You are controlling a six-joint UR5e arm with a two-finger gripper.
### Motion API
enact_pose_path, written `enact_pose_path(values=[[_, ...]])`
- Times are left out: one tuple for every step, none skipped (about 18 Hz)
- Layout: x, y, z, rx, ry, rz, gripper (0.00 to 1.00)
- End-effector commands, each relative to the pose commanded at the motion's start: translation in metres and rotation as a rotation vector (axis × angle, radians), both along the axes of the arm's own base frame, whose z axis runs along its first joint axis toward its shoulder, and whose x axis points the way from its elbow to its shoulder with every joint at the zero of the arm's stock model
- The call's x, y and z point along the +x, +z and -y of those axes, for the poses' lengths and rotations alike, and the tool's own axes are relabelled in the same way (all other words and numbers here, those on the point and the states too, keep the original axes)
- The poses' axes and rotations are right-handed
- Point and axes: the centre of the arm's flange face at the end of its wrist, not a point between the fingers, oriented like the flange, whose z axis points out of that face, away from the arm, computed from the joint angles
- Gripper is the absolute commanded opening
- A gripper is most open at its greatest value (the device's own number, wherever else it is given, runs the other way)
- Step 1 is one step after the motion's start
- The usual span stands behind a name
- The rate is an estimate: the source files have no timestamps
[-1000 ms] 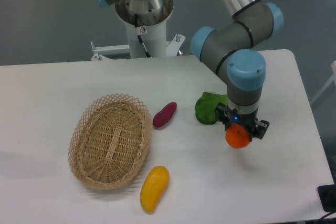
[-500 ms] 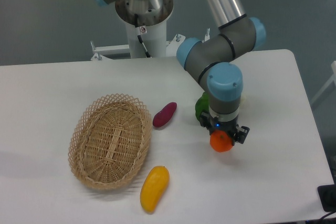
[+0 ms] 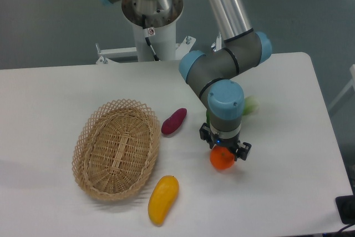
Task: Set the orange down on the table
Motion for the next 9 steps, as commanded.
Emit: enact_pose_path(values=[[-0.002, 0.003, -0.001, 0.004, 0.002, -0.007, 1.0], [-0.005, 0.009, -0.004, 0.013, 0.001, -0.015, 1.0], [-0.01, 0.018, -0.004, 0.023, 0.006, -0.025, 1.0], [-0.015, 0.025, -0.004, 0.028, 0.01, -0.035, 1.0], [-0.02, 0.029, -0.004, 0.033, 0.015, -0.041, 1.0], [-0.023, 0.034, -0.004, 0.037, 0.017, -0.049, 1.0], [-0.03, 0.04, 0.004, 0.036, 0.022, -0.054, 1.0], [-0.033, 0.041, 0.009, 0.036, 0.029, -0.047, 1.0], [-0.038, 0.045, 0.012, 0.044, 0.04, -0.049, 1.0]])
